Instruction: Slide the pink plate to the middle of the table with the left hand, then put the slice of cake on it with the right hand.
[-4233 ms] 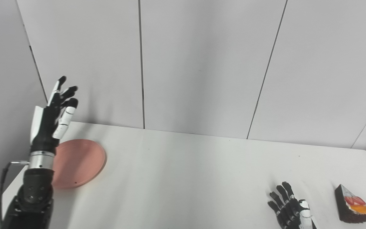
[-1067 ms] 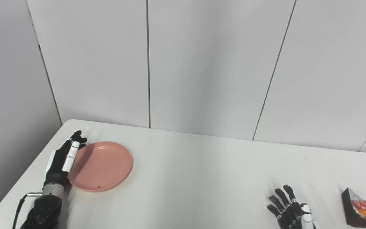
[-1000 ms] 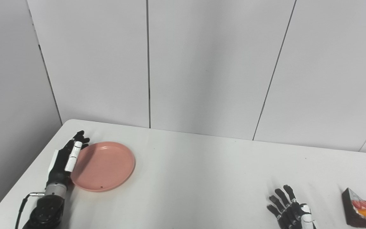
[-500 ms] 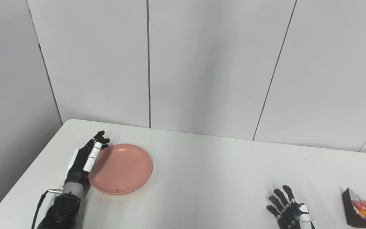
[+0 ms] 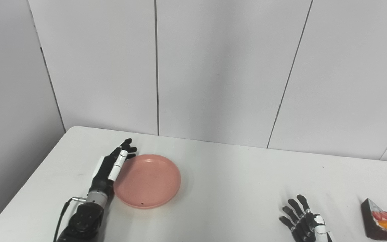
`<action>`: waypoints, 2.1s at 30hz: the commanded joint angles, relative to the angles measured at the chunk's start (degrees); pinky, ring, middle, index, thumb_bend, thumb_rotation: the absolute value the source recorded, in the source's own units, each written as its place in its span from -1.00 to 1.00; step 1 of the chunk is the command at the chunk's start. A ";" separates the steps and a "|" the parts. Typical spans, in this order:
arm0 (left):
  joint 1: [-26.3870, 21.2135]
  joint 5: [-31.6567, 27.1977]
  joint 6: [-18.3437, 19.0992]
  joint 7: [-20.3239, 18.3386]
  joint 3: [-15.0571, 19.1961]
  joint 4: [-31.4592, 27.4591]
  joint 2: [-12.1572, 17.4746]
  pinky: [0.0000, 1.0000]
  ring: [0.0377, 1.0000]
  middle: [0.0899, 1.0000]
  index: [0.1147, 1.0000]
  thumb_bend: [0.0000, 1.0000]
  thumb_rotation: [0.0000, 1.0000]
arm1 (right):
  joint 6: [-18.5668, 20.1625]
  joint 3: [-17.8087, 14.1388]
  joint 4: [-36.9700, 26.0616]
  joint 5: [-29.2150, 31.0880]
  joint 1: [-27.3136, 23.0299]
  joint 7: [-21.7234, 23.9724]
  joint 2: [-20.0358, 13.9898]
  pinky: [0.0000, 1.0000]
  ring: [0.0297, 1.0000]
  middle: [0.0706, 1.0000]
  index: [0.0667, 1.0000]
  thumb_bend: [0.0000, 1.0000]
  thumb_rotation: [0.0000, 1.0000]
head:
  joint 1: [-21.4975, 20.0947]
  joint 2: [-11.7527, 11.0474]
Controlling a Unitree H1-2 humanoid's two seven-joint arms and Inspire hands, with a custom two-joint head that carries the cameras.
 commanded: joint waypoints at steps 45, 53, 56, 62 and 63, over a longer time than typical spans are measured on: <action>-6.32 0.95 0.84 -1.60 -0.72 3.31 -15.39 0.38 0.44 0.62 0.77 0.44 0.93 | 5.97 3.64 -6.96 -3.47 2.82 -4.79 4.18 0.61 0.70 0.77 0.86 0.72 0.85 | -16.90 6.73; -5.47 -0.48 0.57 -2.34 0.62 4.41 -15.55 0.46 0.51 0.64 0.79 0.46 0.99 | 5.72 4.64 -6.85 -7.14 2.63 -6.20 4.45 0.55 0.65 0.74 0.84 0.83 0.82 | -22.53 6.22; -4.55 -1.18 0.26 -3.30 0.75 3.57 -15.20 0.49 0.53 0.66 0.81 0.45 0.98 | 5.49 4.84 -6.30 -7.88 2.41 -6.42 4.54 0.55 0.65 0.74 0.84 0.82 0.83 | -23.49 6.04; -2.40 -1.31 1.15 -3.34 0.98 0.55 -14.51 0.43 0.52 0.69 0.85 0.43 1.00 | 4.31 5.01 -4.60 -9.16 1.71 -6.43 4.37 0.55 0.66 0.79 0.87 0.80 0.84 | -23.66 5.62; -2.49 -1.60 1.04 -3.53 1.12 0.58 -14.49 0.43 0.51 0.69 0.85 0.42 1.00 | 4.14 4.93 -4.44 -9.38 1.65 -6.63 4.48 0.55 0.66 0.78 0.87 0.78 0.84 | -23.66 5.62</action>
